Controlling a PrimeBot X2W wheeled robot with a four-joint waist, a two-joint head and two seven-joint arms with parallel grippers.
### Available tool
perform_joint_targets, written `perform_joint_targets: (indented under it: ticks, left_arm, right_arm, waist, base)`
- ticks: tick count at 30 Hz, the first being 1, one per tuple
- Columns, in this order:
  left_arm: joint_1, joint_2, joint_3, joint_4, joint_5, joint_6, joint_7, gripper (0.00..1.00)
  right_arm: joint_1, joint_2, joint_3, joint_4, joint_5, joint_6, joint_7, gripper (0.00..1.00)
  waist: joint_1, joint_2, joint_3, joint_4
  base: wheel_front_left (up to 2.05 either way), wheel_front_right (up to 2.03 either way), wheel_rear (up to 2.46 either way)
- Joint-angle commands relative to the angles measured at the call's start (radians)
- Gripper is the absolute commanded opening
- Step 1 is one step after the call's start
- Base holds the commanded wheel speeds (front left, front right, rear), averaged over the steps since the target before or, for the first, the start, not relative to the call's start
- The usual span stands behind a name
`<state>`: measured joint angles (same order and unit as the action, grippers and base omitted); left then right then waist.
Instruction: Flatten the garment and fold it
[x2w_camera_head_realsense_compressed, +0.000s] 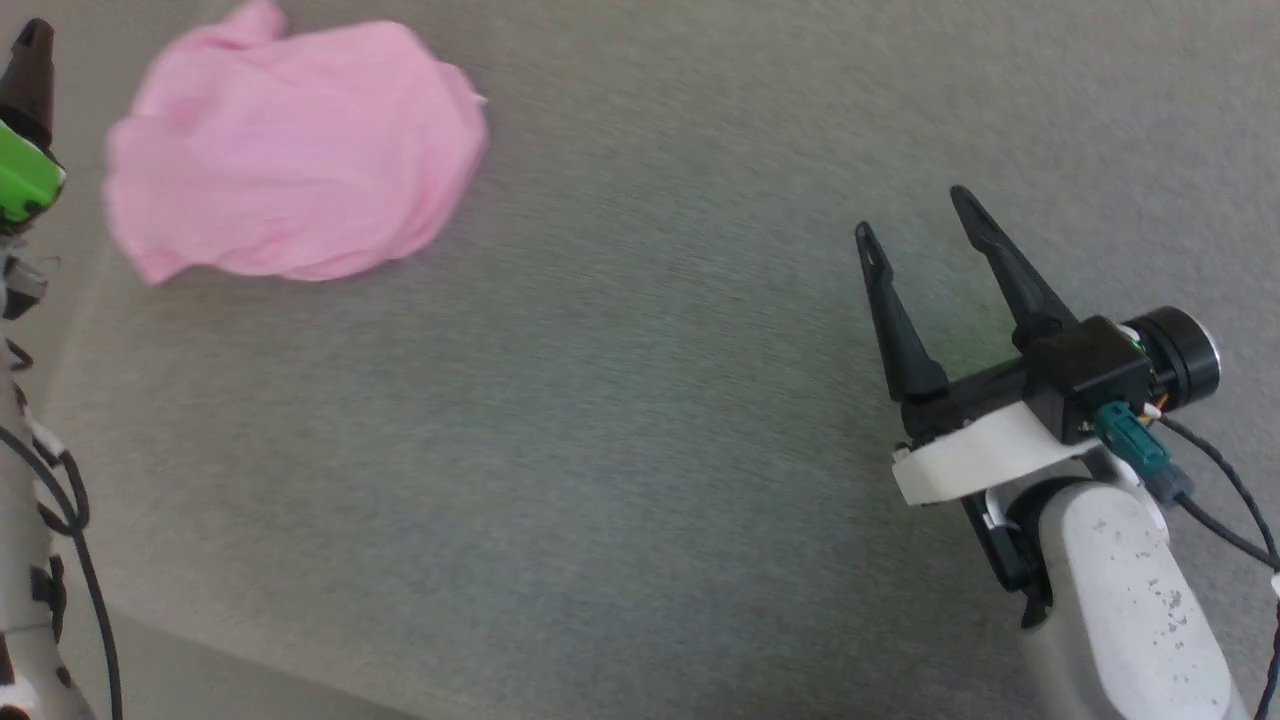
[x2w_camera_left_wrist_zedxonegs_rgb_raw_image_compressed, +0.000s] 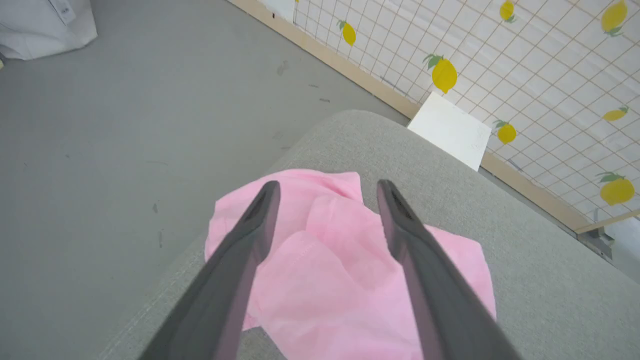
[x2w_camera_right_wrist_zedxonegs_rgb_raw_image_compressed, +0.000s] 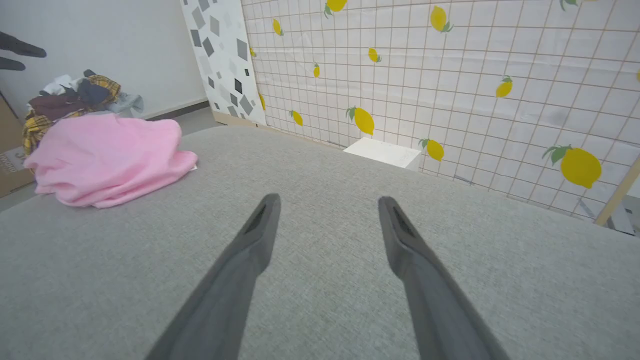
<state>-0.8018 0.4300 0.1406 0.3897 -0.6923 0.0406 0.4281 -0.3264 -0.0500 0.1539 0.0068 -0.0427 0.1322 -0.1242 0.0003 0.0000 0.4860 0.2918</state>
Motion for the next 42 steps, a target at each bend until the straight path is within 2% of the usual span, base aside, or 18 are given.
perform_joint_targets:
  ticks: [1,4,9,13,14,15,17,19,24,27,30,34,42]
  left_arm:
    - [-0.026,0.006,0.006,0.009,-0.024,0.017,0.032,1.00]
    - [-0.039,0.002,0.019,0.027,-0.061,0.058,0.117,1.00]
    - [-0.007,0.025,0.000,0.062,-0.060,0.153,0.282,1.00]
    - [0.061,0.047,-0.035,0.075,-0.051,0.207,0.424,1.00]
    - [0.096,0.063,-0.049,0.061,-0.044,0.214,0.467,0.17]
    - [0.107,0.071,-0.049,0.049,-0.038,0.214,0.466,0.00]
    - [0.124,0.091,-0.044,0.016,-0.020,0.204,0.423,0.00]
    - [0.127,0.119,-0.040,-0.017,0.020,0.187,0.334,0.00]
    - [0.075,0.172,-0.037,-0.086,0.142,0.137,0.010,0.00]
    - [0.025,0.180,-0.063,-0.109,0.208,0.103,-0.169,0.00]
    - [-0.036,0.161,-0.117,-0.135,0.261,0.063,-0.312,0.00]
    - [-0.099,0.110,-0.188,-0.171,0.288,0.020,-0.408,0.00]
    - [-0.117,-0.039,-0.356,-0.263,0.276,-0.058,-0.433,0.00]
  right_arm:
    - [-0.023,-0.001,0.003,0.008,0.009,-0.002,-0.013,1.00]
    - [-0.039,-0.001,0.006,0.024,0.022,-0.002,-0.030,1.00]
    - [-0.056,-0.001,0.011,0.052,0.050,-0.002,-0.055,1.00]
    - [-0.060,0.000,0.016,0.080,0.074,-0.002,-0.073,1.00]
    - [-0.059,0.000,0.016,0.094,0.087,-0.002,-0.082,1.00]
    - [-0.058,0.000,0.016,0.101,0.093,-0.002,-0.086,1.00]
    - [-0.053,0.000,0.015,0.117,0.107,-0.002,-0.095,1.00]
    - [-0.044,0.000,0.012,0.132,0.128,-0.002,-0.102,1.00]
    - [0.000,0.000,0.001,0.176,0.153,-0.002,-0.116,1.00]
    - [0.033,0.000,-0.012,0.193,0.165,-0.002,-0.121,1.00]
    - [0.073,0.000,-0.029,0.206,0.176,-0.002,-0.124,1.00]
    - [0.111,0.000,-0.043,0.205,0.185,-0.002,-0.126,1.00]
    - [0.150,0.000,-0.047,0.194,0.196,-0.002,-0.114,1.00]
  waist:
    - [-0.0003,0.0000,0.164,-0.164]
    - [-0.0003,0.0000,0.178,-0.183]
    - [-0.0003,0.0000,0.182,-0.202]
    - [-0.0003,0.0000,0.154,-0.211]
    - [-0.0003,0.0000,0.129,-0.213]
    - [-0.0003,0.0000,0.116,-0.213]
    - [-0.0003,0.0000,0.079,-0.209]
    - [-0.0003,0.0000,0.036,-0.204]
    - [-0.0003,0.0000,-0.101,-0.190]
    - [-0.0003,0.0000,-0.178,-0.189]
    - [-0.0003,0.0000,-0.258,-0.197]
    - [-0.0003,0.0000,-0.325,-0.227]
    - [-0.0003,0.0000,-0.388,-0.339]
  base:
    - [0.00,0.00,0.00]
    - [0.00,0.00,0.00]
    - [0.00,0.00,0.00]
    - [0.00,0.00,0.00]
    - [0.00,0.00,0.00]
    - [0.00,0.00,0.00]
    - [0.00,0.00,0.00]
    - [0.00,0.00,0.00]
    - [0.00,0.00,0.00]
    - [0.00,0.00,0.00]
    - [0.00,0.00,0.00]
    - [0.00,0.00,0.00]
    - [0.00,0.00,0.00]
